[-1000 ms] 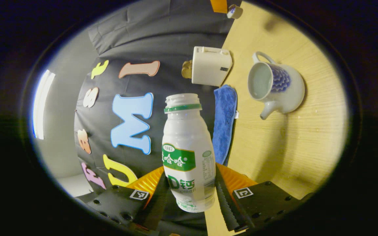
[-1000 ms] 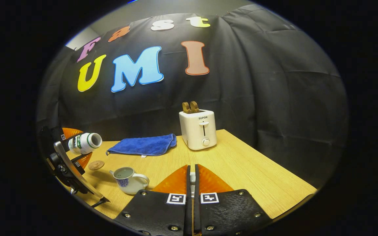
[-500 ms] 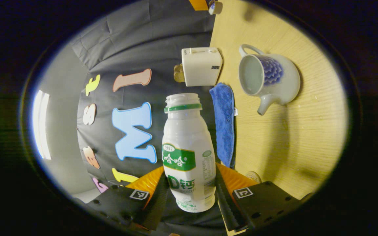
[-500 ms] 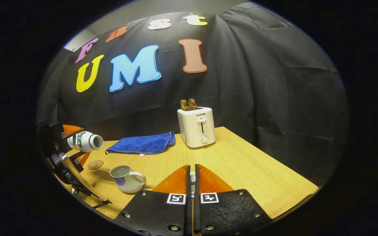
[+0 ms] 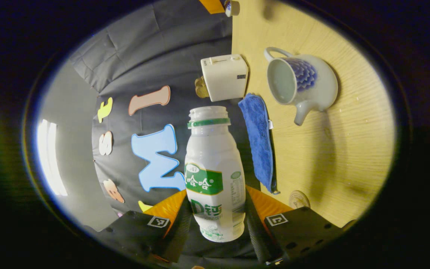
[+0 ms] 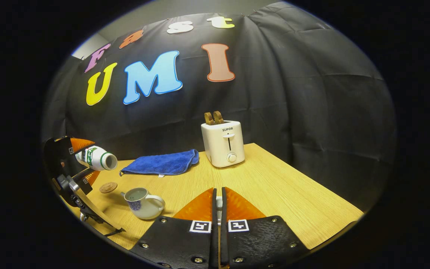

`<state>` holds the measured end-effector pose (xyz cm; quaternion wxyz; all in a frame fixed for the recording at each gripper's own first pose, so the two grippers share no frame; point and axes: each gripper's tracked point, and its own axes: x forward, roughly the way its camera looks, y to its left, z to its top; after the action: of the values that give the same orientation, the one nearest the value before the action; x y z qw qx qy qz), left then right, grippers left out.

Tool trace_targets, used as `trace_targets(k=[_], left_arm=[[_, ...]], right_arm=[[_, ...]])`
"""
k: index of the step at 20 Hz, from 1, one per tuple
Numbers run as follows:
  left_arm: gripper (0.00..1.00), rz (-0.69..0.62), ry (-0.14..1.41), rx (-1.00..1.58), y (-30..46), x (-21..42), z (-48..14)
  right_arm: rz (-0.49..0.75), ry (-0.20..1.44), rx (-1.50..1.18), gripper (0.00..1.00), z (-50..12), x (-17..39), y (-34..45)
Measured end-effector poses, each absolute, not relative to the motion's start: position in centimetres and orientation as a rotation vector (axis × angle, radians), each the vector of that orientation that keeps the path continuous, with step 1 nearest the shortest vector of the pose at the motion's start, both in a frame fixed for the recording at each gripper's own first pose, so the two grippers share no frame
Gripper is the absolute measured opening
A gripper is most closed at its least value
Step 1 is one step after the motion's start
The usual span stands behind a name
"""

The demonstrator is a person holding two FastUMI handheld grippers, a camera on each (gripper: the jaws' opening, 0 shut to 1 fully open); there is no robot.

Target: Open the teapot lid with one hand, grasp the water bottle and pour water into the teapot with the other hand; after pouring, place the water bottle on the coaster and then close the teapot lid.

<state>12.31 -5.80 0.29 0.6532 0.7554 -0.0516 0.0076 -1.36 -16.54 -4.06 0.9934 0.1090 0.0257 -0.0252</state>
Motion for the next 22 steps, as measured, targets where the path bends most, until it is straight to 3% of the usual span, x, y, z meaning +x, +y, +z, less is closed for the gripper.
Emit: trace_targets(k=[8, 9, 14, 15, 16, 17, 19, 20, 21, 22], left_arm=[[0.74, 0.012, -0.132, 1.759, -5.7, 12.4, 0.6], [0.79, 0.012, -0.133, 1.765, -5.8, 12.4, 0.6], [0.79, 0.011, -0.147, 1.8, -5.6, 12.5, 0.9], [0.84, 0.01, -0.149, 1.809, -5.8, 12.4, 0.9], [0.79, 0.008, -0.152, 1.817, -5.7, 12.4, 1.2], [0.84, 0.007, -0.154, 1.824, -5.7, 12.5, 1.2], [0.79, 0.003, -0.156, 1.834, -5.8, 12.5, 1.4], [0.84, 0.003, -0.157, 1.839, -5.8, 12.6, 1.5], [0.79, 0.001, -0.158, 1.843, -5.8, 12.6, 1.5], [0.84, -0.001, -0.158, 1.85, -5.8, 12.6, 1.7]], right_arm=[[-0.047, 0.048, 0.221, 0.02, -4.0, -1.5, -16.5], [-0.047, 0.048, 0.221, 0.02, -3.9, -1.5, -16.5], [-0.045, 0.045, 0.222, 0.02, -3.9, -1.5, -16.4], [-0.045, 0.045, 0.222, 0.02, -3.9, -1.5, -16.5], [-0.045, 0.044, 0.222, 0.02, -3.9, -1.5, -16.5], [-0.045, 0.044, 0.223, 0.02, -3.8, -1.5, -16.5], [-0.046, 0.043, 0.224, 0.02, -3.8, -1.6, -16.5], [-0.045, 0.043, 0.224, 0.02, -3.9, -1.5, -16.6], [-0.045, 0.042, 0.224, 0.02, -3.9, -1.5, -16.6], [-0.044, 0.043, 0.224, 0.02, -3.9, -1.5, -16.5]])
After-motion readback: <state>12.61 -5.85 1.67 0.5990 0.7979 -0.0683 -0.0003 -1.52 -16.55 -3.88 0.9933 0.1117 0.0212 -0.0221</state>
